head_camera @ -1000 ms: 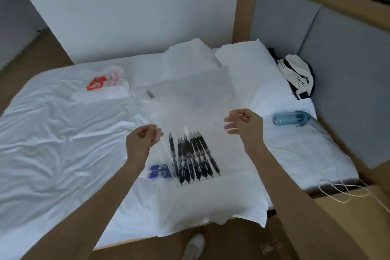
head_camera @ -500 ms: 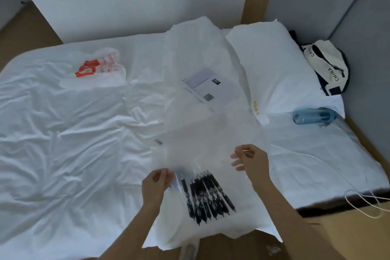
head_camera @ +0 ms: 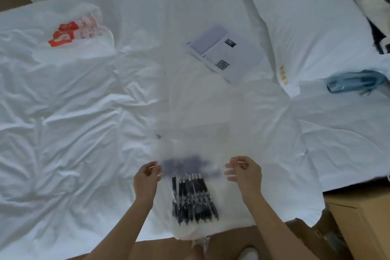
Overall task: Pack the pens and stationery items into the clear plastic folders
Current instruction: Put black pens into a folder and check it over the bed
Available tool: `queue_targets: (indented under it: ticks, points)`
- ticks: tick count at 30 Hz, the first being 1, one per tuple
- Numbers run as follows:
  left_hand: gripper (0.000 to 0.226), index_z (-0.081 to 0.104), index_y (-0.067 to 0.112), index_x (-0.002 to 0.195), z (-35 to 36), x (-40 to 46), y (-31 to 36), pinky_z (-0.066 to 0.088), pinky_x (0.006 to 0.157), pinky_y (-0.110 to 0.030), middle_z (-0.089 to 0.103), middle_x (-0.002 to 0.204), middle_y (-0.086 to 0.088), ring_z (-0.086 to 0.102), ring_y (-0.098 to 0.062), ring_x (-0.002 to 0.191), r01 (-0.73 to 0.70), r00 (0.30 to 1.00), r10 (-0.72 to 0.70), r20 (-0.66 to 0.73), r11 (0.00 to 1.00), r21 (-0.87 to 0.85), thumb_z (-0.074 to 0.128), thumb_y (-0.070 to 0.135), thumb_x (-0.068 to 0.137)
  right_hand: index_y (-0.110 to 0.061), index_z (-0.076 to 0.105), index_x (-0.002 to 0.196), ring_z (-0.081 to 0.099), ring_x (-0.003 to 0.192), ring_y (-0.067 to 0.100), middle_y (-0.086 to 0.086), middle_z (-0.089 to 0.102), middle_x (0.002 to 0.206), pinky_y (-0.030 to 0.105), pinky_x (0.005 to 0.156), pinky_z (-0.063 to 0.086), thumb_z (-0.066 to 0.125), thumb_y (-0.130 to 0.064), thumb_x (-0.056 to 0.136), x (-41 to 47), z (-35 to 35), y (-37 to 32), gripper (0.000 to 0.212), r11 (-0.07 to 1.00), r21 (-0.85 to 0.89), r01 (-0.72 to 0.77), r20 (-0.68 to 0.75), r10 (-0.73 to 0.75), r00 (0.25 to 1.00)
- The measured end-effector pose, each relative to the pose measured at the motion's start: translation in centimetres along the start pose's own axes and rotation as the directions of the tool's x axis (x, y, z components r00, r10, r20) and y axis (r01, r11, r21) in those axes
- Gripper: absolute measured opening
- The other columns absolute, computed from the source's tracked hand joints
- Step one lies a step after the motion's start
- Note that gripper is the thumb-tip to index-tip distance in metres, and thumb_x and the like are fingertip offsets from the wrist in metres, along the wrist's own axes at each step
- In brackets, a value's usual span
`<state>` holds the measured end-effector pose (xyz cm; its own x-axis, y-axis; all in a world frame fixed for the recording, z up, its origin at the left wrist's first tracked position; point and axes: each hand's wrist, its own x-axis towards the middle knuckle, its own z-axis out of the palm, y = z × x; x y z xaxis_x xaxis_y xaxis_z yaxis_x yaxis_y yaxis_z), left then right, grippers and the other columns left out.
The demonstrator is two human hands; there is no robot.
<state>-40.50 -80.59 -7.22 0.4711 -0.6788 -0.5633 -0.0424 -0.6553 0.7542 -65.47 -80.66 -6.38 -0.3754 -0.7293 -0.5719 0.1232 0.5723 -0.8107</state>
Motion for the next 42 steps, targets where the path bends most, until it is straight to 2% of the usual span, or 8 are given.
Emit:
queue_targets:
  ticks: [7,14,19,23,26,29,33,42]
  points:
    - [0.024,0.052,0.017,0.113,0.9,3.5,-0.9,0.048,0.086,-0.033,0.06,0.108,-0.007,0.059,-0.022,0.098,-0.002,0.975,-0.028,0.22,0.99,0.138,0.059,0.028,0.093,-0.011,0.064,0.083,0.063,0.049,0.018,0.009,0.07,0.07,0.027,0.046,0.052,0.061,-0.004,0.09,3.0,2.4,0.4,0.01,0.999,-0.021,0.033,-0.037,-0.034,0.999]
    - [0.035,0.049,0.009,0.117,-0.3,5.0,-2.3,0.053,0.075,-0.034,0.063,0.112,-0.019,0.063,-0.028,0.091,0.039,0.974,-0.108,0.197,0.944,0.326,0.063,0.027,0.09,-0.011,0.066,0.091,0.061,0.045,0.01,0.003,0.066,0.075,0.023,0.043,0.05,0.064,-0.003,0.087,5.2,4.1,-1.1,0.009,0.964,-0.214,0.159,0.036,-0.155,0.987]
    - [0.091,0.027,0.001,0.144,-3.0,10.2,2.7,0.03,0.109,-0.042,0.036,0.142,-0.022,0.035,-0.034,0.131,-0.432,0.887,0.441,0.136,0.689,0.581,0.08,0.024,0.075,-0.011,0.069,0.093,0.057,0.044,0.006,0.003,0.065,0.076,0.021,0.044,0.049,0.065,-0.003,0.086,6.9,5.4,-3.0,0.012,0.909,-0.32,0.268,0.193,-0.215,0.957]
    - [0.095,0.024,0.018,0.148,-2.1,12.6,8.1,0.028,0.109,-0.035,0.038,0.146,-0.006,0.035,-0.024,0.134,-0.624,0.781,0.413,0.469,0.489,0.609,0.08,0.034,0.073,-0.012,0.07,0.093,0.057,0.046,0.005,0.004,0.066,0.076,0.021,0.044,0.048,0.066,-0.005,0.086,7.6,6.2,-3.4,0.011,0.886,-0.353,0.3,0.255,-0.217,0.942]
    - [0.065,0.038,0.03,0.137,0.0,12.7,9.9,0.044,0.078,-0.025,0.06,0.111,-0.001,0.057,-0.021,0.101,-0.537,0.808,0.141,0.571,0.574,0.618,0.071,0.037,0.082,-0.011,0.07,0.093,0.057,0.046,0.005,0.003,0.065,0.075,0.021,0.044,0.047,0.067,-0.005,0.085,7.5,6.1,-3.2,0.011,0.894,-0.334,0.298,0.254,-0.219,0.942]
    - [0.012,0.064,0.025,0.102,1.1,12.3,9.3,0.048,0.055,-0.022,0.071,0.086,0.005,0.066,-0.015,0.081,-0.531,0.807,0.173,0.565,0.633,0.564,0.061,0.03,0.092,-0.013,0.07,0.094,0.058,0.05,0.007,0.001,0.066,0.075,0.022,0.047,0.049,0.068,-0.008,0.085,7.3,5.3,-3.2,0.01,0.903,-0.32,0.288,0.261,-0.208,0.943]
    - [0.016,0.07,0.014,0.084,0.4,11.3,7.8,0.045,0.048,-0.012,0.071,0.073,0.003,0.061,0.003,0.06,-0.51,0.825,0.286,0.487,0.747,0.425,0.059,0.021,0.093,-0.012,0.07,0.092,0.061,0.056,0.009,-0.001,0.069,0.074,0.022,0.053,0.049,0.071,-0.013,0.084,6.8,3.1,-3.2,0.009,0.907,-0.321,0.272,0.262,-0.191,0.946]
    - [0.019,0.068,0.013,0.077,-2.6,12.1,4.1,0.053,0.064,-0.015,0.07,0.062,0.008,0.066,-0.003,0.059,-0.375,0.898,0.239,0.37,0.856,0.355,0.059,0.016,0.094,-0.015,0.07,0.092,0.066,0.066,0.008,0.0,0.072,0.079,0.019,0.065,0.052,0.073,-0.016,0.083,3.3,-2.8,1.5,0.01,0.957,-0.267,0.11,0.177,-0.063,0.982]
